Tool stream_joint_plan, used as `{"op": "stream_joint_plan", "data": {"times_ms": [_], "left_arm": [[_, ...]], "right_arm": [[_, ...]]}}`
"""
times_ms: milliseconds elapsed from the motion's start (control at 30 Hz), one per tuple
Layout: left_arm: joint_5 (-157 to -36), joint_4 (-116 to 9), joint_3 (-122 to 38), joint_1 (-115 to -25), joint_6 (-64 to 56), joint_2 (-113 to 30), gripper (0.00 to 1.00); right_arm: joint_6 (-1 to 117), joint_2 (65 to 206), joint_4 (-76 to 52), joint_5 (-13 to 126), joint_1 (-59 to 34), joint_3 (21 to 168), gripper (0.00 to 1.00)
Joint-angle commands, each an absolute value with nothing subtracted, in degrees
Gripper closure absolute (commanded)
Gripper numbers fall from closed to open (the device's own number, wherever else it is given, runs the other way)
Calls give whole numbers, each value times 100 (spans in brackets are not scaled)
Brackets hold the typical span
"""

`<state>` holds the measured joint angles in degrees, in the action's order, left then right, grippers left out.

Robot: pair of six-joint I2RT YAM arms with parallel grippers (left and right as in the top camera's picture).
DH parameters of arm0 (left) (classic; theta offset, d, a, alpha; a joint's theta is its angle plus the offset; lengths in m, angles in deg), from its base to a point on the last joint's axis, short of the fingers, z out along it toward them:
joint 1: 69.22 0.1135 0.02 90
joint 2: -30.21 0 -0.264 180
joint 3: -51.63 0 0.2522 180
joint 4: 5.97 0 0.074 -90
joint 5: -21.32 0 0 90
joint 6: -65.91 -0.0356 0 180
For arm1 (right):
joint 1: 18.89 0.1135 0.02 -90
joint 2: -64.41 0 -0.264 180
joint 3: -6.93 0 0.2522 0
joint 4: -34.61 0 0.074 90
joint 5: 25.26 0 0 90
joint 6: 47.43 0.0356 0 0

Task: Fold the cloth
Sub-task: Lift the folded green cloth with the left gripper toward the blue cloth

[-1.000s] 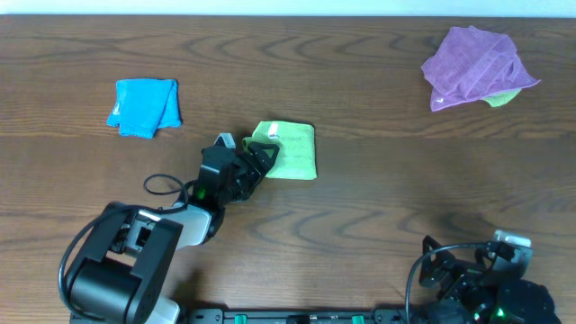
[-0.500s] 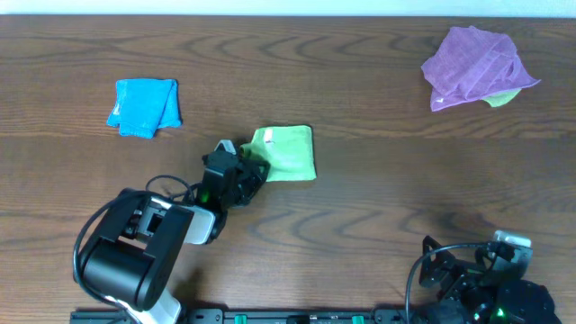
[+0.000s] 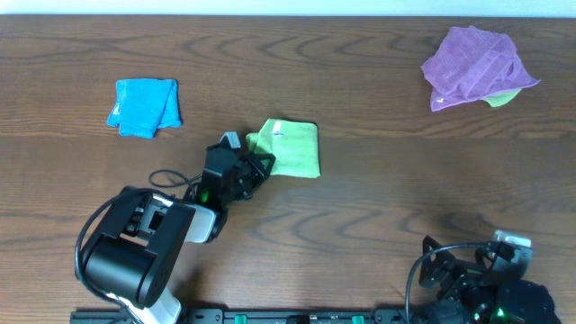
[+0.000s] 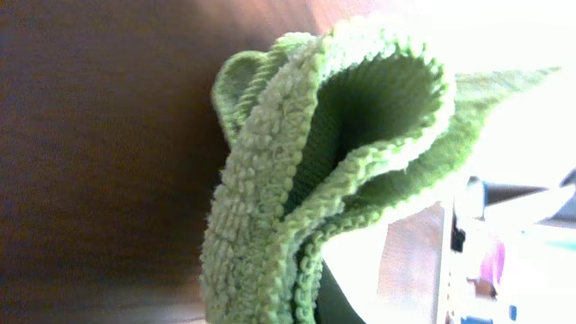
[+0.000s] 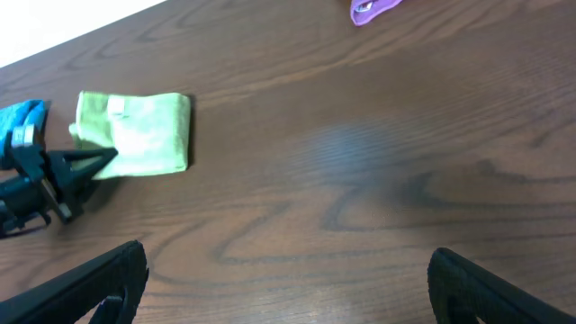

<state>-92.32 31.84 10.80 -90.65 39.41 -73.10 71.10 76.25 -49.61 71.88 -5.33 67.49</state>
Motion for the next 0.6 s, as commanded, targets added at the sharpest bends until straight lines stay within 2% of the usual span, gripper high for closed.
{"op": "stream_joint_plan", "data": {"times_ms": [0,267,567], "left_arm": [[-9778,3062,676,-8939,3648,-7273,94],[-10434,1617,-306,-8204,3076,-6735,94],[-10449,-1627,-2428,-7454,1504,-6331,94]], "right_arm": [[7213,7592,-4952,7220,-574,6738,1],[7213,7592,-4952,7220,-574,6738,1],[7213,7592,-4952,7220,-574,6738,1]]}}
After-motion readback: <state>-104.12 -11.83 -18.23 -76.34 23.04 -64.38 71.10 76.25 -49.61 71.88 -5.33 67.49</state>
